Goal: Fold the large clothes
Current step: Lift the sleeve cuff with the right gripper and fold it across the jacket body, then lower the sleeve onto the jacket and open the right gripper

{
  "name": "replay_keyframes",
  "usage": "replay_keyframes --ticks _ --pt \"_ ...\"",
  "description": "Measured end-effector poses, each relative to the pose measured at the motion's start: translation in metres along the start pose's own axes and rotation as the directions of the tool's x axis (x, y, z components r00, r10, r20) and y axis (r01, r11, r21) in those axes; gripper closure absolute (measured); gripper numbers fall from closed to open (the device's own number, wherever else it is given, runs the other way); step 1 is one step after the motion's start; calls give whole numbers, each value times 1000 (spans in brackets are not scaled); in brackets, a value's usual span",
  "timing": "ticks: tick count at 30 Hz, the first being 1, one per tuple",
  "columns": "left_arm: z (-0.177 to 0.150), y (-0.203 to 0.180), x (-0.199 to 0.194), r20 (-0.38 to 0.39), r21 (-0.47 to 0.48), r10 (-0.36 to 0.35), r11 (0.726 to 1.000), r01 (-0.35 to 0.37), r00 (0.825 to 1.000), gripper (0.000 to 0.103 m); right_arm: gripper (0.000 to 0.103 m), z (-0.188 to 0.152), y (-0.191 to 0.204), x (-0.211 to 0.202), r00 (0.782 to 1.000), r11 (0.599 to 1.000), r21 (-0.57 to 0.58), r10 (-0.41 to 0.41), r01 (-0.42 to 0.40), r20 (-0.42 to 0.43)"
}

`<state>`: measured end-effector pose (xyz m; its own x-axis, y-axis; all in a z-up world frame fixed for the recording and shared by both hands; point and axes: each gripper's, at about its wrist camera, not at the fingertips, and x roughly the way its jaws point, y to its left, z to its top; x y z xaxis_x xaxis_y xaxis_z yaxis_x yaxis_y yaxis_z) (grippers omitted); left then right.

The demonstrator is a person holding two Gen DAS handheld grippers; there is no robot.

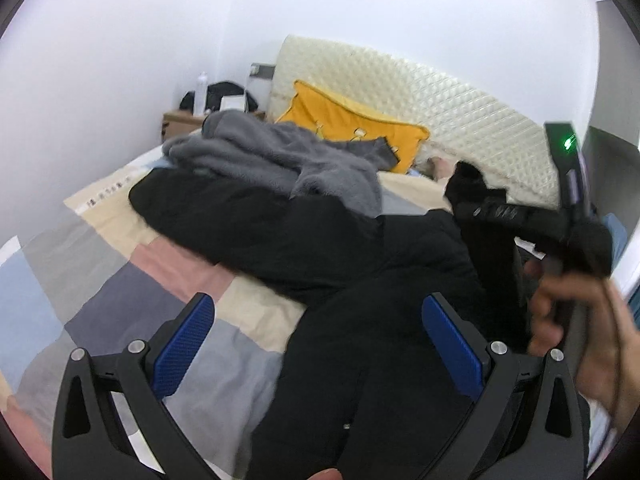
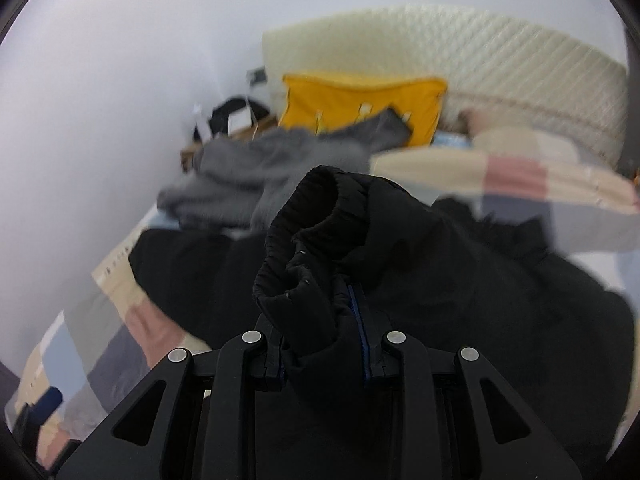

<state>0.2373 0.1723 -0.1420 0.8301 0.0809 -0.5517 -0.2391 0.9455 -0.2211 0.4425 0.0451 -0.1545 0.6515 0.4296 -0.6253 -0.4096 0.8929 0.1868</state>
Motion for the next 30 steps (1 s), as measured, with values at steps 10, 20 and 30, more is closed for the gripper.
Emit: replay_keyframes --ticks 10,20,30 --pt "-8 21 44 -82 -41 3 999 -6 997 0 74 -74 16 86 983 992 -116 -61 41 -174" --pt "-16 4 51 -97 10 -10 1000 11 995 0 43 -56 42 50 997 977 -212 -3 -14 -81" --pt "-24 -32 35 -66 130 -48 990 56 997 0 37 -41 -27 -75 990 989 -123 -70 85 124"
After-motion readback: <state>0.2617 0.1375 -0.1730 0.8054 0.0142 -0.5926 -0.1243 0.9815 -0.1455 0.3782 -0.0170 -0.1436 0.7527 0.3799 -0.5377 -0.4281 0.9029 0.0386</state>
